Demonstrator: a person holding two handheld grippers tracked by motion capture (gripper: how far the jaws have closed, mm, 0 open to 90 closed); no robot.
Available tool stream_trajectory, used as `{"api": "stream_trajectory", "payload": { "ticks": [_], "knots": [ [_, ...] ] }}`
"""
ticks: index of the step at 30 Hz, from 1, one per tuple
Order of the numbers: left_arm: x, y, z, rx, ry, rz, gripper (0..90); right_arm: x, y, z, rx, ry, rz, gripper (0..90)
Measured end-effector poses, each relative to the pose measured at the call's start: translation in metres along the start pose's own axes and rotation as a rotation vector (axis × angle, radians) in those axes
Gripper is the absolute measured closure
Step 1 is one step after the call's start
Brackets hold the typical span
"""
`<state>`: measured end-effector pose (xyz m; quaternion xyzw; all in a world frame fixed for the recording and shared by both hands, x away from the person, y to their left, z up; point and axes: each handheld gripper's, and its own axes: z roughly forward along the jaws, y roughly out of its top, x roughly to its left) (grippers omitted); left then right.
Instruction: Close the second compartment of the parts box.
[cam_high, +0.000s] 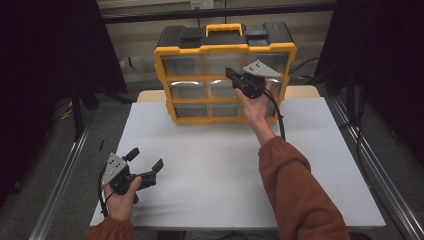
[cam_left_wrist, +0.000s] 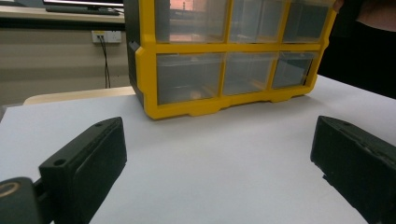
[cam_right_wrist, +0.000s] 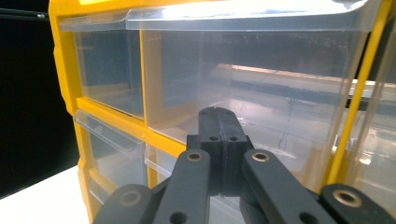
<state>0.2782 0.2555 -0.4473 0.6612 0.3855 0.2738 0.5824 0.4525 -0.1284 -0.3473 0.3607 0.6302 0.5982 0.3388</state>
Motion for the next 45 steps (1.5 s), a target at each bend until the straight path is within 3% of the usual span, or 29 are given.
{"api": "stream_trajectory", "payload": {
  "ticks": [2, 3, 6, 8, 9, 10, 16, 19, 21, 22, 24, 31, 35, 40, 45],
  "knots": [
    [0.001, 0.000, 0.001, 0.009, -0.008, 0.005, 3.6, 0.000, -0.001, 0.000, -0.001, 0.000, -0.004, 90.0],
    [-0.001, -0.001, 0.002, 0.003, -0.001, -0.017, 3.6, 0.000, -0.002, 0.000, 0.001, 0.000, 0.000, 90.0],
    [0.001, 0.000, 0.000, 0.013, -0.012, 0.014, 3.6, 0.000, -0.002, 0.002, -0.001, -0.012, 0.004, 90.0],
    [0.000, 0.000, 0.000, -0.001, -0.003, -0.002, 3.6, 0.000, -0.003, 0.004, -0.001, -0.024, 0.011, 90.0],
    [0.001, 0.000, -0.002, 0.012, -0.006, 0.018, 3.6, -0.001, -0.004, 0.004, 0.003, -0.023, 0.006, 90.0],
    [0.001, 0.000, -0.002, 0.001, -0.008, -0.001, 3.6, -0.002, -0.005, 0.005, 0.002, -0.023, 0.010, 90.0],
    [0.001, 0.000, -0.002, -0.003, -0.012, -0.002, 3.6, -0.002, -0.006, 0.005, -0.001, -0.021, 0.020, 90.0],
    [0.001, -0.001, -0.002, -0.003, -0.012, -0.005, 3.6, -0.001, -0.008, 0.003, -0.011, -0.002, 0.034, 82.7],
    [0.001, -0.001, -0.002, -0.002, -0.011, -0.004, 3.6, 0.000, -0.008, 0.002, -0.011, 0.012, 0.035, 80.5],
    [0.002, 0.000, -0.004, 0.014, -0.010, 0.020, 3.6, 0.001, -0.008, 0.000, -0.012, 0.016, 0.040, 79.3],
    [0.001, -0.001, -0.004, 0.006, -0.010, 0.010, 3.6, 0.002, -0.009, -0.003, -0.022, 0.019, 0.044, 78.1],
    [0.000, -0.001, -0.004, 0.007, -0.017, 0.010, 3.6, 0.005, -0.017, -0.015, -0.023, 0.028, 0.057, 55.6],
    [0.001, -0.001, -0.004, 0.015, -0.016, 0.017, 3.6, 0.005, -0.019, -0.022, -0.024, 0.033, 0.051, 48.2],
    [-0.001, -0.001, -0.003, 0.005, -0.007, -0.002, 3.6, 0.004, -0.022, -0.033, -0.019, 0.033, 0.048, 36.6],
    [0.000, -0.001, -0.003, 0.004, -0.011, -0.001, 3.6, 0.004, -0.024, -0.040, 0.013, 0.032, 0.071, 18.7]
  ]
}}
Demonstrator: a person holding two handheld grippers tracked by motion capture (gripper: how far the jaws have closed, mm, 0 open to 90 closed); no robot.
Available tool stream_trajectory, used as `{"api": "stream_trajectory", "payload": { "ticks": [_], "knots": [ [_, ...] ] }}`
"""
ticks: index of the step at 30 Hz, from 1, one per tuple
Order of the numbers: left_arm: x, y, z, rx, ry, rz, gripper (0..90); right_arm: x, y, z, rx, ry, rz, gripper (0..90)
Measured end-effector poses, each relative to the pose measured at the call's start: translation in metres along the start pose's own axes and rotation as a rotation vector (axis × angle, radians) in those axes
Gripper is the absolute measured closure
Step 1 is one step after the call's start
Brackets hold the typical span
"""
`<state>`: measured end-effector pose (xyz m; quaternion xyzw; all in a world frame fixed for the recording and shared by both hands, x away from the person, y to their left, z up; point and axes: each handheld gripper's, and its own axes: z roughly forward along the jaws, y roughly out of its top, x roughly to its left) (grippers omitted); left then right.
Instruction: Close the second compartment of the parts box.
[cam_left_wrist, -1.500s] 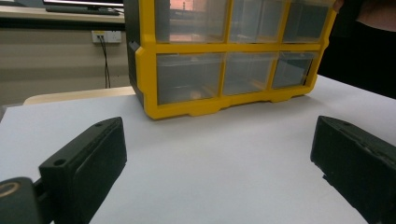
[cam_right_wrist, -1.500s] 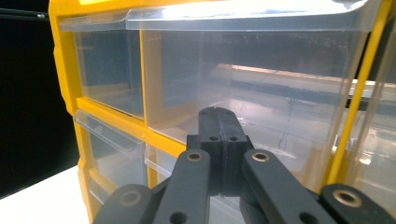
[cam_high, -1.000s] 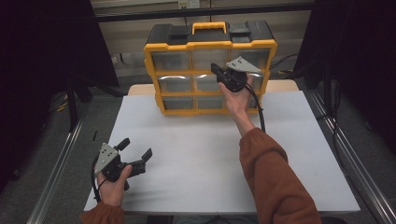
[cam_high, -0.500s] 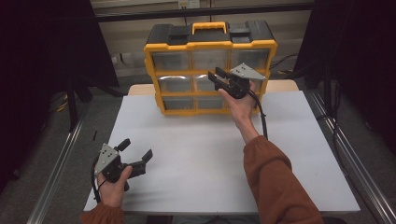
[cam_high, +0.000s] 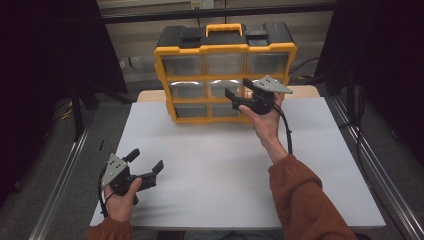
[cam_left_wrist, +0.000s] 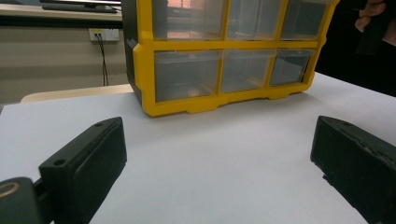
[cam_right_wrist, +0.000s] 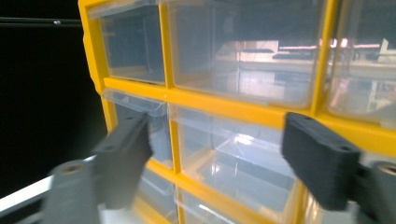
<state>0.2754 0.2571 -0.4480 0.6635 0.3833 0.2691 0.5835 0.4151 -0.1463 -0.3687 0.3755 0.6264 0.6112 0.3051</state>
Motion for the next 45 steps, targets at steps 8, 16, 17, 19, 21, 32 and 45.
{"api": "stream_trajectory", "payload": {
  "ticks": [8, 16, 17, 19, 21, 32, 45],
  "knots": [
    [0.000, 0.000, 0.001, -0.002, -0.003, -0.010, 3.5, -0.003, -0.006, -0.017, -0.012, -0.003, 0.044, 2.8],
    [0.001, 0.000, 0.000, 0.015, 0.004, 0.010, 3.6, -0.005, -0.013, -0.033, 0.015, -0.019, 0.009, 1.0],
    [0.000, 0.000, 0.001, 0.012, 0.004, 0.000, 3.6, -0.005, -0.014, -0.035, 0.015, -0.024, 0.013, 1.1],
    [0.000, 0.000, 0.001, 0.012, 0.003, 0.007, 3.6, -0.005, -0.015, -0.039, 0.021, -0.029, 0.008, 1.2],
    [0.000, 0.000, 0.001, 0.013, 0.004, 0.007, 3.6, -0.004, -0.017, -0.044, 0.035, -0.047, -0.004, 1.2],
    [0.000, 0.000, 0.000, 0.008, 0.005, 0.014, 3.6, -0.003, -0.030, -0.069, 0.061, -0.083, -0.022, 1.4],
    [0.001, 0.000, -0.001, 0.006, 0.011, 0.003, 3.6, -0.004, -0.046, -0.103, 0.103, -0.110, -0.076, 1.4]
  ]
}}
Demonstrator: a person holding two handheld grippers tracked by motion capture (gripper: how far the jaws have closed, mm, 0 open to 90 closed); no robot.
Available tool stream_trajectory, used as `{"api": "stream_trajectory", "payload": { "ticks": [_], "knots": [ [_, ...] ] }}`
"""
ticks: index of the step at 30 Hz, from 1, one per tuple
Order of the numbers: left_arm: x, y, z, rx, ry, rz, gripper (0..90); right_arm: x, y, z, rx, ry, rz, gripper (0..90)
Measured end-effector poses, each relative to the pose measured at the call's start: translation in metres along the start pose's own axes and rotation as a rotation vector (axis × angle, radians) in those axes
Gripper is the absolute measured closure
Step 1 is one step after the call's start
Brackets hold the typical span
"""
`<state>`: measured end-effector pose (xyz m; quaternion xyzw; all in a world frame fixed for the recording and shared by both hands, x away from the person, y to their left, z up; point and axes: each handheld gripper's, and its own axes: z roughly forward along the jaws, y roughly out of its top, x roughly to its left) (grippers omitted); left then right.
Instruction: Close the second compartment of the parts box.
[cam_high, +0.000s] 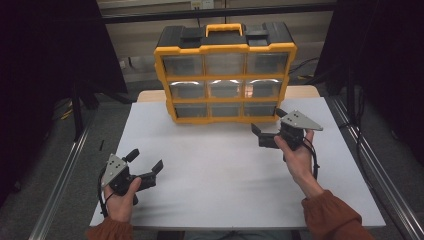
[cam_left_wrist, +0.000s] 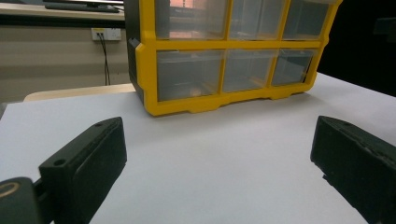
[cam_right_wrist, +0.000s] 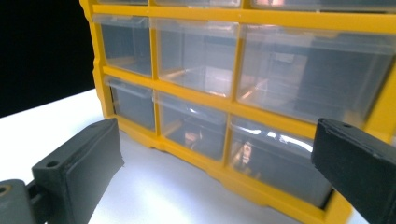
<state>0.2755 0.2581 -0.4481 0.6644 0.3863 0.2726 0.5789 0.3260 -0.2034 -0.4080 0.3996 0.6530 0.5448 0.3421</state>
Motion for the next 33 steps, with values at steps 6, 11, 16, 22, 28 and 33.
{"api": "stream_trajectory", "payload": {
  "ticks": [6, 11, 16, 22, 28, 33],
  "knots": [
    [-0.001, 0.000, 0.001, -0.001, 0.003, -0.005, 3.6, -0.005, -0.003, -0.020, 0.000, -0.002, 0.019, 1.5],
    [0.000, -0.001, 0.000, 0.000, 0.008, -0.009, 4.2, -0.007, -0.007, -0.036, 0.000, -0.015, 0.021, 1.5],
    [-0.001, -0.001, 0.001, -0.006, 0.012, -0.015, 4.2, -0.008, -0.017, -0.053, 0.005, -0.027, 0.046, 1.5],
    [0.000, -0.001, 0.000, 0.001, 0.015, -0.010, 4.2, -0.012, -0.026, -0.071, 0.026, -0.048, 0.055, 1.9],
    [0.000, -0.001, -0.001, -0.003, 0.017, -0.008, 4.2, -0.019, -0.035, -0.090, 0.036, -0.074, 0.072, 2.0],
    [0.001, -0.002, -0.002, -0.002, 0.020, -0.007, 4.2, -0.023, -0.044, -0.106, 0.046, -0.097, 0.121, 2.4]
  ]
}}
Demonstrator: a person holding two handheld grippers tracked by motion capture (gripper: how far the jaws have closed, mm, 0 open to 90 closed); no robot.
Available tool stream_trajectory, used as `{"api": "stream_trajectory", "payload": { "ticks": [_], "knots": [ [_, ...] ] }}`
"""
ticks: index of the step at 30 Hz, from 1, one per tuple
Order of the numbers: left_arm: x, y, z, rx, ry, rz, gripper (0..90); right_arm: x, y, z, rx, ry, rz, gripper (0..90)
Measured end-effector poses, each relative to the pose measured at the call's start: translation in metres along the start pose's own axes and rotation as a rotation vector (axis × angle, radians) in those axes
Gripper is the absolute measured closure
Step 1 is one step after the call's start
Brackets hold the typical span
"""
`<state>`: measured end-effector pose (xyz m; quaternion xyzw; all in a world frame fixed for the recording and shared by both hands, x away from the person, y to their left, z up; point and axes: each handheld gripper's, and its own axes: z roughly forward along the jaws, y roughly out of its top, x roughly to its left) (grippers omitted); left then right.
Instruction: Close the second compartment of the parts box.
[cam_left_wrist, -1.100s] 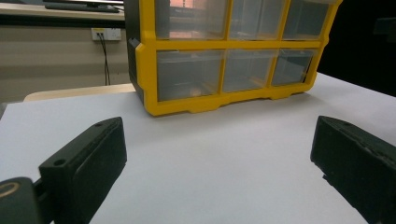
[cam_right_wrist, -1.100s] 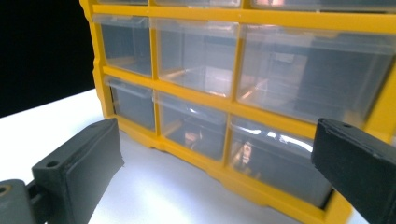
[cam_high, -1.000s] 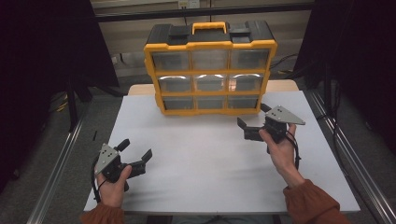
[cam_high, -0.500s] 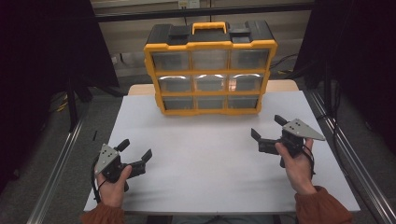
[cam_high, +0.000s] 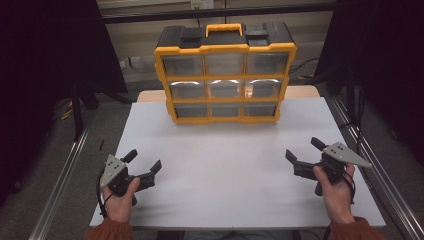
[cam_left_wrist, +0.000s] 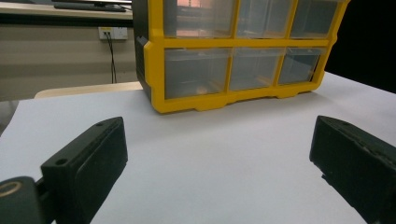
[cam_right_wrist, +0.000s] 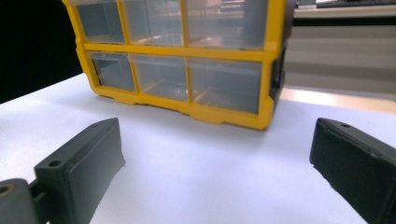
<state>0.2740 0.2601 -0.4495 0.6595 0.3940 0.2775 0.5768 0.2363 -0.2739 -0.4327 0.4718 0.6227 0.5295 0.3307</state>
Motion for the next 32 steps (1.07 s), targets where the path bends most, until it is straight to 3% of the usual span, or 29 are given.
{"api": "stream_trajectory", "payload": {
  "ticks": [14, 17, 21, 25, 32],
  "knots": [
    [-0.001, -0.002, -0.004, 0.009, 0.010, -0.010, 4.2, -0.007, -0.021, -0.032, 0.029, -0.057, -0.026, 2.4],
    [-0.002, -0.002, -0.005, 0.014, 0.018, 0.005, 4.2, -0.008, -0.026, -0.040, 0.029, -0.075, -0.049, 2.4],
    [-0.002, -0.002, -0.006, 0.012, 0.017, 0.006, 4.2, -0.009, -0.034, -0.048, 0.049, -0.081, -0.042, 2.2],
    [-0.004, -0.001, -0.006, 0.028, 0.015, 0.044, 4.2, -0.012, -0.034, -0.048, 0.036, -0.082, -0.024, 2.1],
    [-0.003, -0.001, -0.005, 0.031, 0.010, 0.020, 4.2, -0.011, -0.033, -0.046, 0.028, -0.085, -0.023, 2.2]
  ]
}}
